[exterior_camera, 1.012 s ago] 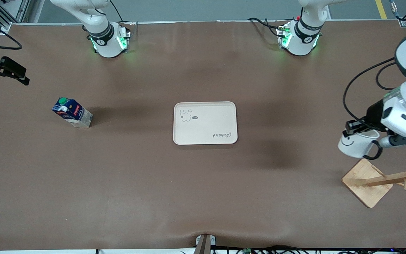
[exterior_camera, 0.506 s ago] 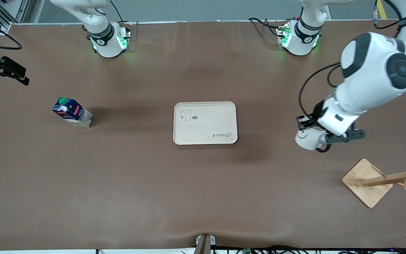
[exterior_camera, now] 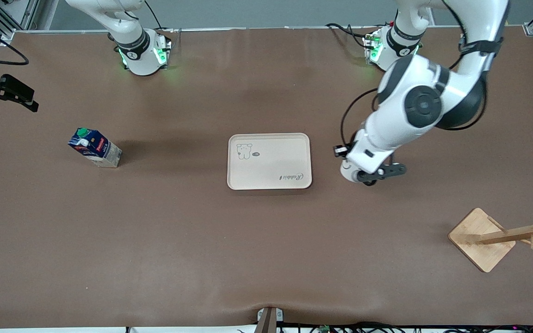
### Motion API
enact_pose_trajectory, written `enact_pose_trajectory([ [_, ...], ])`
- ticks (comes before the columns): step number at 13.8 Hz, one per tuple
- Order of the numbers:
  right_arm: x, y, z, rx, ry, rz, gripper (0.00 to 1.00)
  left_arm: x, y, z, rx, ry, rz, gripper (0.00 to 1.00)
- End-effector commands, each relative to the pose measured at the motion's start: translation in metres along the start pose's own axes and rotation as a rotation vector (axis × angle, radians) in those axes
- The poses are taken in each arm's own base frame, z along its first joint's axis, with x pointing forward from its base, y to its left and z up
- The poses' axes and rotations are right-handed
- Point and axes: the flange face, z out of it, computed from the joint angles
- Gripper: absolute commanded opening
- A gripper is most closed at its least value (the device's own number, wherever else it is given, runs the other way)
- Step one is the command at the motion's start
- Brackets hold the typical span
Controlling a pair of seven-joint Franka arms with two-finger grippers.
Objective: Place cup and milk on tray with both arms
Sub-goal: 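Carry the white mug with the left gripper over the white tray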
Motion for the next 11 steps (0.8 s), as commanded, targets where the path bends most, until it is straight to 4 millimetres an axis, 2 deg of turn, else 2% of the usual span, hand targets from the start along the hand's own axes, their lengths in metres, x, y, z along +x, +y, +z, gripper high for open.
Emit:
enact_pose_trajectory([
  [1, 0.011, 0.002, 0.007, -0.021, -0.014, -0.013, 1.00, -0.011, 0.042, 0.027, 0.031, -0.028, -0.028, 0.00],
  [3, 0.020, 0.004, 0.022, -0.022, -0.041, -0.007, 1.00, -0.022, 0.069, 0.054, 0.039, -0.064, -0.018, 0.00],
  [7, 0.027, 0.010, 0.023, -0.018, -0.012, 0.005, 1.00, -0.042, 0.112, 0.114, 0.059, -0.151, -0.005, 0.00],
  [9, 0.032, 0.021, 0.033, -0.005, -0.027, 0.027, 1.00, -0.048, 0.124, 0.152, 0.093, -0.189, -0.047, 0.00],
  [11, 0.033, 0.024, 0.035, -0.005, -0.033, 0.033, 1.00, -0.047, 0.133, 0.174, 0.105, -0.207, -0.067, 0.00],
])
